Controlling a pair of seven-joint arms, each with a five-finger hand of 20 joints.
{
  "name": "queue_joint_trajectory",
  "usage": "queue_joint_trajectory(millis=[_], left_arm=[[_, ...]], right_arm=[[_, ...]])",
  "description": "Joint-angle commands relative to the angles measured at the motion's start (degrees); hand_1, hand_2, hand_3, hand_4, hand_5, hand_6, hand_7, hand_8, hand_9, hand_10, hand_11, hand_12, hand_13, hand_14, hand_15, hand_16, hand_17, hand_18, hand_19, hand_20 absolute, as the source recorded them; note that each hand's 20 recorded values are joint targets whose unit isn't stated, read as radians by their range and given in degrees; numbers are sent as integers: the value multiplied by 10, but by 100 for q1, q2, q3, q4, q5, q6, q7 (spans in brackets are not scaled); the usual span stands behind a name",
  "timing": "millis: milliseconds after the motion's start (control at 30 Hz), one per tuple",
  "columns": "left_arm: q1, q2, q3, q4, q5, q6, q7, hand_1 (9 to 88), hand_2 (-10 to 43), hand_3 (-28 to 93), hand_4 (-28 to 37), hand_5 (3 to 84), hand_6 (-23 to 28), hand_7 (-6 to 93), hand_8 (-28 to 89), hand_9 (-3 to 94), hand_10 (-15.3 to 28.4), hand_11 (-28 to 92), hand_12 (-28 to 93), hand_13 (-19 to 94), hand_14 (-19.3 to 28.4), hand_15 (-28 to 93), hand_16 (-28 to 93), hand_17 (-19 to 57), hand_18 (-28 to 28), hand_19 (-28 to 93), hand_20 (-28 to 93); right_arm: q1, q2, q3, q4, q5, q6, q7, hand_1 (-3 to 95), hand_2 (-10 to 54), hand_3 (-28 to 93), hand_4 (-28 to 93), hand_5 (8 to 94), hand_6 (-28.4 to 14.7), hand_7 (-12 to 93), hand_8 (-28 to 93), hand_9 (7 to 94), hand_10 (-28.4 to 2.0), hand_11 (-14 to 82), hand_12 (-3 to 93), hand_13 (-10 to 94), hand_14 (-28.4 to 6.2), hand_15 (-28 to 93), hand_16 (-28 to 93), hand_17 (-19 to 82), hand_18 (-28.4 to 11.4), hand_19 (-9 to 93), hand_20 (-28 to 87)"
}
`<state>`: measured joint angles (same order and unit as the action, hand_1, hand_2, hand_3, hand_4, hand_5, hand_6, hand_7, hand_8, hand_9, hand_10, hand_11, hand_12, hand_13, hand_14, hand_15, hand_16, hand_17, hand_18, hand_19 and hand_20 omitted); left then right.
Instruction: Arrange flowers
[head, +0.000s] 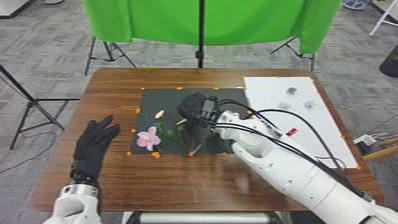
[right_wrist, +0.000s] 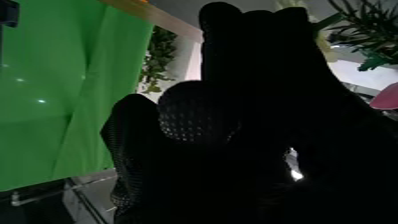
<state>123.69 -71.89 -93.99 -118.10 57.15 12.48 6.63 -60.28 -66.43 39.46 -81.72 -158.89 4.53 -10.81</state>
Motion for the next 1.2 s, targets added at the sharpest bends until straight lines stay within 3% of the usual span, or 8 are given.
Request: queue_joint_trajectory(millis=[33,367,700,967,1200], left_arm=[[18,-23,23,48,4,-40,-33,173,67,632,-283,422,47,61,-55,442,142,156,136,340,148,95,22,52,100,14,169],[58,-27,7,36,5,-68,-33,171,67,633,-283,417,45,62,-54,436,135,161,133,338,144,93,18,52,99,13,168],[89,-20,-6,19,4,-86,-60,167,65,639,-283,409,39,65,-53,428,128,167,127,331,139,90,12,52,99,13,166],[64,-6,2,32,18,-98,-89,164,65,638,-283,399,33,68,-53,419,122,171,120,327,137,90,8,52,99,13,164],[84,-16,-4,23,15,-98,-62,163,66,637,-283,398,33,69,-53,417,121,173,117,325,136,90,6,52,99,13,163]], right_arm=[[220,73,-220,-262,272,337,223,581,-95,579,-232,782,54,284,31,845,-86,71,346,869,-8,613,331,603,-112,932,587],[186,-10,-350,-262,260,586,258,577,-95,584,-224,780,51,282,39,846,-89,70,357,872,-7,609,335,605,-112,932,588],[76,18,-337,-267,181,480,80,570,-95,591,-213,774,50,282,44,841,-88,67,363,873,-6,605,340,607,-110,932,587],[66,76,-315,-318,189,331,187,553,-95,596,-189,738,44,272,49,820,-90,68,360,873,-5,599,344,607,-111,932,588],[103,161,-379,-478,263,126,260,519,-95,597,-177,681,34,260,49,768,-97,131,295,868,-6,595,350,603,-109,932,586]])
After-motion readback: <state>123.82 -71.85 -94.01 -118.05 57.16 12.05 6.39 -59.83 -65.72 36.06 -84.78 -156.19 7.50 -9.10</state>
